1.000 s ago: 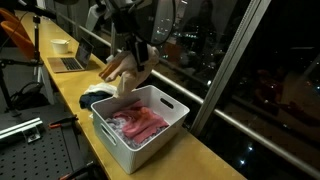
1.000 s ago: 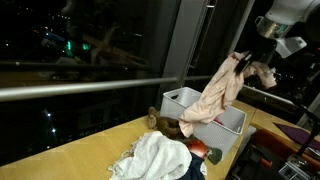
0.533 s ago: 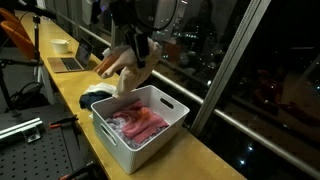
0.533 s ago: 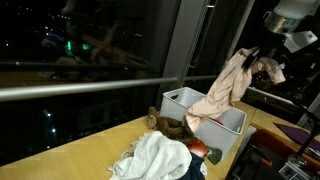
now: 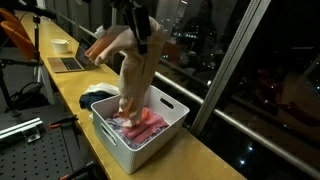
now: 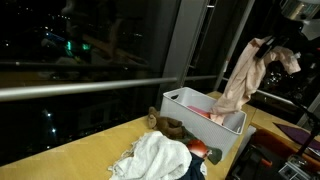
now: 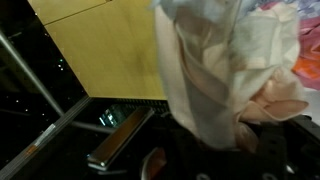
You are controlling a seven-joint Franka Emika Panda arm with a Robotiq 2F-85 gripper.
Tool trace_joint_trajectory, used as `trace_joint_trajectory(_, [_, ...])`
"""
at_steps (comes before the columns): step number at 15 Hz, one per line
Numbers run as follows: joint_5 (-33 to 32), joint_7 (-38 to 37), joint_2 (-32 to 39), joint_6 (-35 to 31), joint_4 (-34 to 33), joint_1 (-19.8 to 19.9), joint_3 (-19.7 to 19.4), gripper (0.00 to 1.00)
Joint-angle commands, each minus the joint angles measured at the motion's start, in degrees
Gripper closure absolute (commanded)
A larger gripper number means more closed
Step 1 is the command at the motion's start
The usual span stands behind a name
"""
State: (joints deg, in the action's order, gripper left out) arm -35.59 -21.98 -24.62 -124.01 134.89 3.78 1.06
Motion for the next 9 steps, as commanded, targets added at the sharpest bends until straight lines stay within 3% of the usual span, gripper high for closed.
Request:
trace_joint_trajectory(1, [0.39,1.31,1.43,0.01,-1.75,0.90,1.25,1.00])
trace_joint_trajectory(9, [-0.46,-0.84,17.43,-9.92,-3.66,0.43,1.97,1.00])
